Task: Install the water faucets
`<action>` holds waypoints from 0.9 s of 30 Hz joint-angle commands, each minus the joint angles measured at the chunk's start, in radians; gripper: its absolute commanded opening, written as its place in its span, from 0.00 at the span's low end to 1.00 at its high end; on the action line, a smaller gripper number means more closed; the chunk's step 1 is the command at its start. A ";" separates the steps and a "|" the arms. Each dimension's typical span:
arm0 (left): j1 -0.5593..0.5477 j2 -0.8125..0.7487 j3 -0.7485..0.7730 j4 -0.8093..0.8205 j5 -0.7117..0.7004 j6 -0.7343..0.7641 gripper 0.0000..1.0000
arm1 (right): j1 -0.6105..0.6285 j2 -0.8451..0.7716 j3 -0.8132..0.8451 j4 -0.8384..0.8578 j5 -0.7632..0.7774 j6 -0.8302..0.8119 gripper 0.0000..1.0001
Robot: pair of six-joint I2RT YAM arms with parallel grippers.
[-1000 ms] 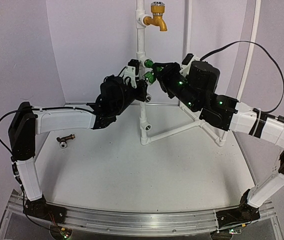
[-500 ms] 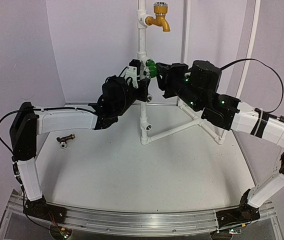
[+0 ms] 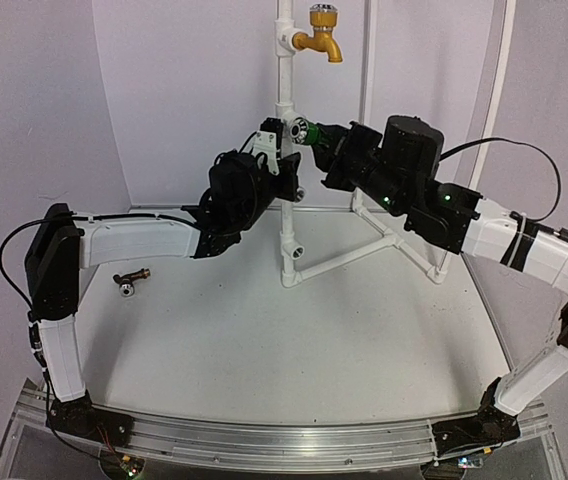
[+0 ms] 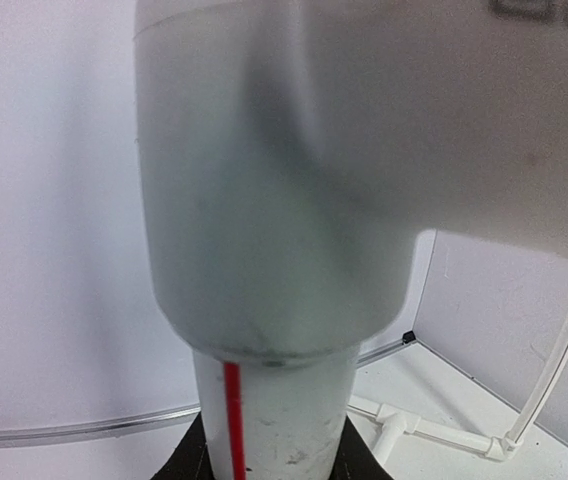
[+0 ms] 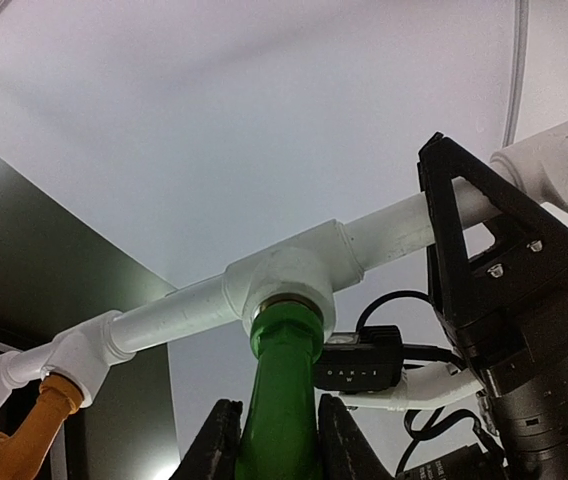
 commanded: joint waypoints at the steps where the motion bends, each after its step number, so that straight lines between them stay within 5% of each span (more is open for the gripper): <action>1: -0.076 0.052 -0.017 -0.154 0.070 -0.031 0.00 | -0.064 0.045 0.023 0.061 0.039 0.269 0.05; 13: -0.073 0.040 -0.011 -0.156 -0.028 -0.041 0.00 | -0.065 -0.128 -0.251 0.170 0.108 0.072 0.97; 18: -0.066 0.035 -0.018 -0.158 -0.029 -0.044 0.00 | -0.060 -0.286 -0.420 0.209 0.159 -0.199 0.98; 23: -0.066 0.012 -0.040 -0.169 -0.005 -0.029 0.00 | -0.060 -0.520 -0.466 0.121 0.159 -1.027 0.98; 27: -0.067 -0.006 -0.050 -0.175 0.008 -0.019 0.00 | -0.060 -0.583 -0.398 -0.113 -0.088 -1.843 0.98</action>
